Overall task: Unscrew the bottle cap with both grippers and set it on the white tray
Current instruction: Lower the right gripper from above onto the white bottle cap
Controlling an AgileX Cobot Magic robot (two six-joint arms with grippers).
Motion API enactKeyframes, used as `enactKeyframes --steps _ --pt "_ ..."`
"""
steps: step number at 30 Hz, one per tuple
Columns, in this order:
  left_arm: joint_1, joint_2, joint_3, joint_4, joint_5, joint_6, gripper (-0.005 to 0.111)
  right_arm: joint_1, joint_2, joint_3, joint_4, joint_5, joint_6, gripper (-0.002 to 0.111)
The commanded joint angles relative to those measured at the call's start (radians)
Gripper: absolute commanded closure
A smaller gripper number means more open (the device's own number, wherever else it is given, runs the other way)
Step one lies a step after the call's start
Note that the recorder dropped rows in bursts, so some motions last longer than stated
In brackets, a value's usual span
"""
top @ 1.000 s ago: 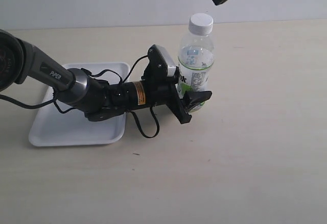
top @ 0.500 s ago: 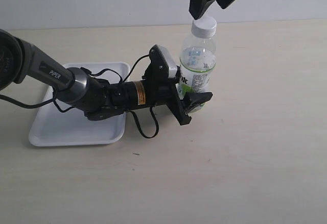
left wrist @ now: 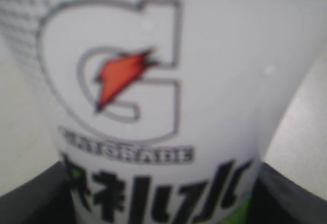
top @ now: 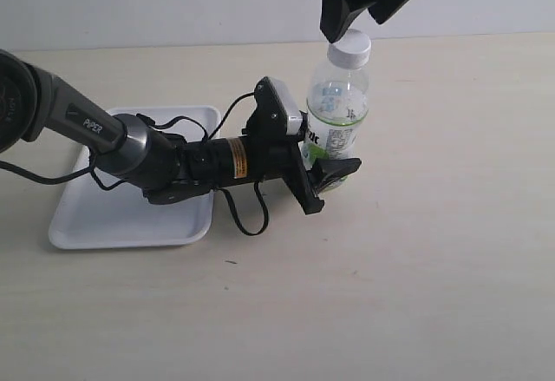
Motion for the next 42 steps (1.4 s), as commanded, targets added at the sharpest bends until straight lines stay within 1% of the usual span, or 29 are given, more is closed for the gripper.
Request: enactKeyframes --steps 1,21,33,37,42 --pt "0.001 -0.011 -0.001 0.001 0.001 0.007 0.107 0.003 -0.002 0.009 0.026 -0.003 -0.002 0.049" --pt "0.001 -0.011 -0.001 0.001 0.001 0.007 0.107 0.003 0.0 0.009 0.001 -0.003 -0.004 0.049" --pt "0.001 -0.011 -0.001 0.001 0.0 0.009 0.107 0.003 0.043 0.009 0.008 -0.003 -0.004 0.049" --pt "0.001 -0.011 -0.001 0.001 0.0 0.009 0.107 0.003 0.043 0.009 0.008 -0.003 -0.004 0.053" --pt "0.001 -0.011 -0.001 0.001 0.0 0.009 0.107 0.003 0.043 0.009 0.008 -0.003 -0.004 0.06"
